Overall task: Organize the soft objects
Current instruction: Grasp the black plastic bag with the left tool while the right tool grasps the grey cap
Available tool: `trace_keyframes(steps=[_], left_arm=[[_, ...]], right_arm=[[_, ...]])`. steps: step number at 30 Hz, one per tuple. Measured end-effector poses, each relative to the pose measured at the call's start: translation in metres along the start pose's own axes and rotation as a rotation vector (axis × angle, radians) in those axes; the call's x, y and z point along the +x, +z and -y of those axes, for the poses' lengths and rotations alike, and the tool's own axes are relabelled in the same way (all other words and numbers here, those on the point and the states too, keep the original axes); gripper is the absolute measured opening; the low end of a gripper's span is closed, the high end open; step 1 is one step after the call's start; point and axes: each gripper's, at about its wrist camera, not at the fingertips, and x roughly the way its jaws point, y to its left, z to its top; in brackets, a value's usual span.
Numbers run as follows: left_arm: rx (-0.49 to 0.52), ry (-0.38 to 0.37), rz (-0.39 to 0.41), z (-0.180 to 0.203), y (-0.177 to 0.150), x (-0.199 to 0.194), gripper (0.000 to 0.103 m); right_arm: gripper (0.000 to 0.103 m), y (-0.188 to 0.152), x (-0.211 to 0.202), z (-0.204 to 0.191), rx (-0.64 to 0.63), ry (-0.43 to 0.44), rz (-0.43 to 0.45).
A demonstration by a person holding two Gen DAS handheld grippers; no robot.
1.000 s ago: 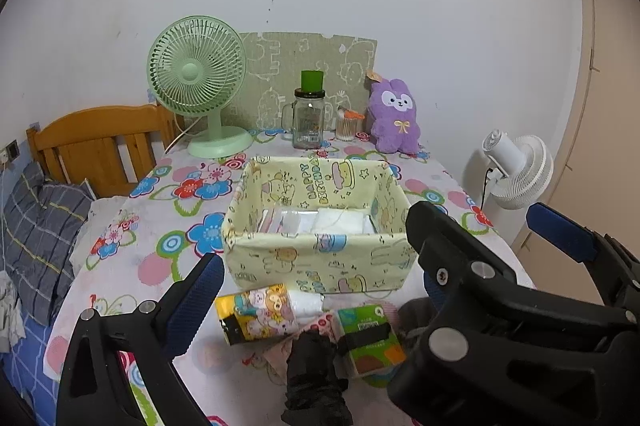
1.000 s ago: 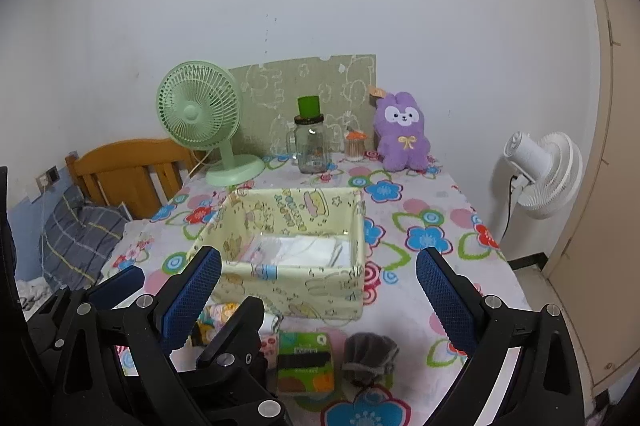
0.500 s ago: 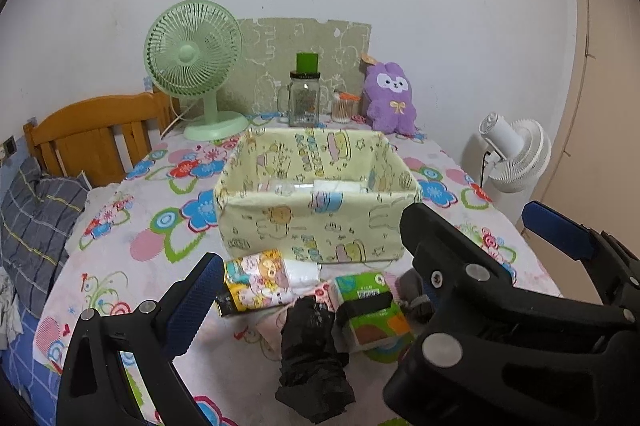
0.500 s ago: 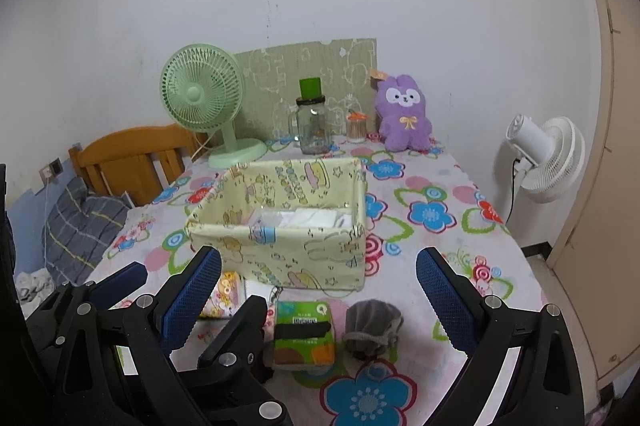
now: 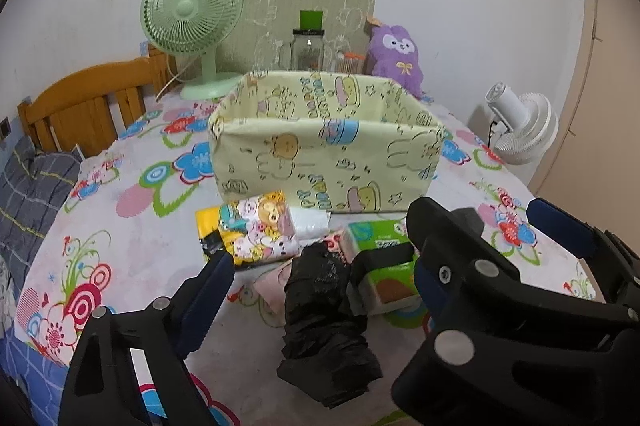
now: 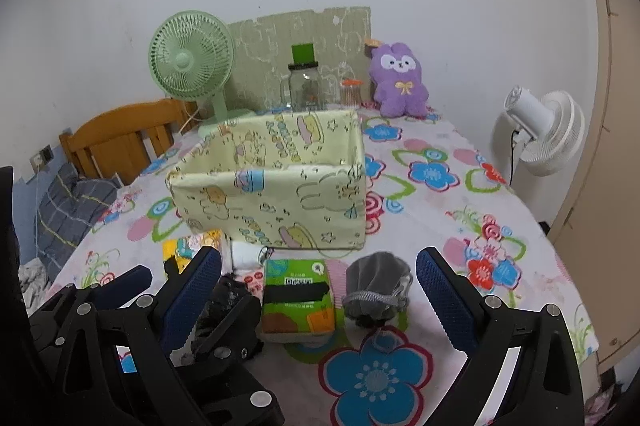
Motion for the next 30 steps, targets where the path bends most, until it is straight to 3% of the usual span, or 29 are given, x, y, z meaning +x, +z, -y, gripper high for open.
trace_keyframes(steps=[9, 12, 14, 17, 20, 30], left_arm=[[-0.018, -0.001, -0.060, -0.010, -0.013, 0.017, 0.078], [-0.019, -0.005, -0.079, -0.012, -0.016, 0.023, 0.065], [-0.020, -0.014, -0.092, -0.012, -0.018, 0.027, 0.051], [-0.017, -0.032, -0.103, -0.012, -0.021, 0.031, 0.042], [-0.007, -0.038, -0.096, -0.009, -0.022, 0.030, 0.037], [-0.012, 0.009, -0.077, -0.018, -0.020, 0.027, 0.035]], right_arm=[[0.099, -0.014, 0.020, -0.004, 0.004, 0.005, -0.054], [0.099, -0.017, 0.025, -0.005, 0.006, 0.006, -0.072], [0.099, -0.020, 0.029, -0.005, 0.005, 0.003, -0.084], [0.099, -0.023, 0.033, -0.004, 0.010, 0.002, -0.100], [0.099, -0.025, 0.037, -0.003, 0.022, 0.005, -0.112], [0.093, -0.025, 0.043, -0.013, 0.007, 0.024, -0.132]])
